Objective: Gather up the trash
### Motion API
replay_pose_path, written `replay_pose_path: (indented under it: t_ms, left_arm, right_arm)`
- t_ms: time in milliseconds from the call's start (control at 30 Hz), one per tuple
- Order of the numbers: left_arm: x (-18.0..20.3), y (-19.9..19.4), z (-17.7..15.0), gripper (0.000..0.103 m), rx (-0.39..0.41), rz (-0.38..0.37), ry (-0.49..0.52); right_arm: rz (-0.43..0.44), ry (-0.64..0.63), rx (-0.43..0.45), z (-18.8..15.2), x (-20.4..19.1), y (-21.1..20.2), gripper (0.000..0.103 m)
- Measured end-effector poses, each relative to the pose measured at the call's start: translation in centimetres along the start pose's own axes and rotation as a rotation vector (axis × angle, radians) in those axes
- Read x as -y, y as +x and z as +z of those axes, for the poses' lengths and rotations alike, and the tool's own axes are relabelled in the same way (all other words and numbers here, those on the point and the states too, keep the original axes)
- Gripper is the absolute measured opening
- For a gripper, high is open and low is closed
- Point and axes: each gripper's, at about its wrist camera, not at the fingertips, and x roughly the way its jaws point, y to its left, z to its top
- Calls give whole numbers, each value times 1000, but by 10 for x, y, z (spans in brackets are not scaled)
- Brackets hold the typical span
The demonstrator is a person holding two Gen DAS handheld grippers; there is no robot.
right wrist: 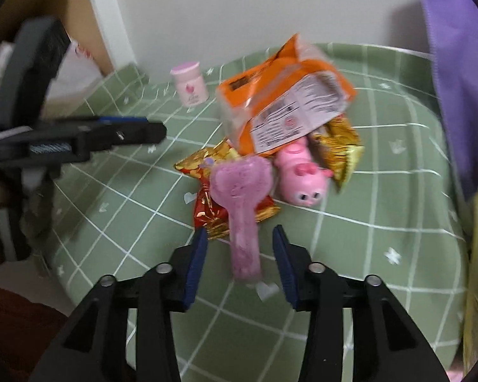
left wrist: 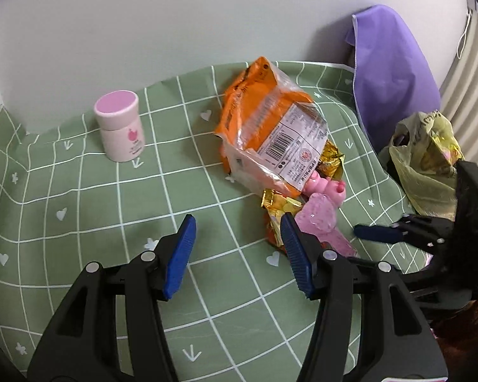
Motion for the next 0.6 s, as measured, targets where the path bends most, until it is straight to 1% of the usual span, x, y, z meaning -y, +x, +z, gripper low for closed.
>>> replay_pose_path:
  t_ms: [33, 67, 100, 167, 300, 367, 433, 467, 500, 600]
  left_arm:
    - [0, -1, 0, 52, 2, 1, 1]
    - [1, -1, 0, 52, 2, 2, 4]
    - [2, -2, -1, 53, 1, 4, 9]
    - [4, -1, -2, 52, -1, 0, 15]
    - [9, 5, -3, 52, -13, -21, 14]
    - [10, 9, -4, 52, -23, -43, -2]
    - [10, 17, -5, 53, -56, -84, -37]
    - [10, 21, -6, 57, -73, -98, -54]
    - [11, 27, -6, 59, -89, -112, -75]
    - [14, 37, -5, 59, -105, -112, -100]
  right_arm:
    - [-15, -6, -16, 1, 0, 5, 27]
    - [-26, -7, -25, 2, 0, 8, 19]
    - [-30, -3, -24, 2, 0, 7, 19]
    - [-22, 10, 6, 3, 2, -3, 18]
    - [-67, 33, 61, 2, 12, -30, 18]
    - [-104, 72, 83, -1, 23, -43, 18]
    - [-146, 105, 89, -5, 35, -53, 18]
    - [-160, 128, 93, -8, 43, -57, 18]
    - [-168, 147, 95, -11, 50, -60, 18]
    - [-201, 196, 94, -21, 66, -67, 18]
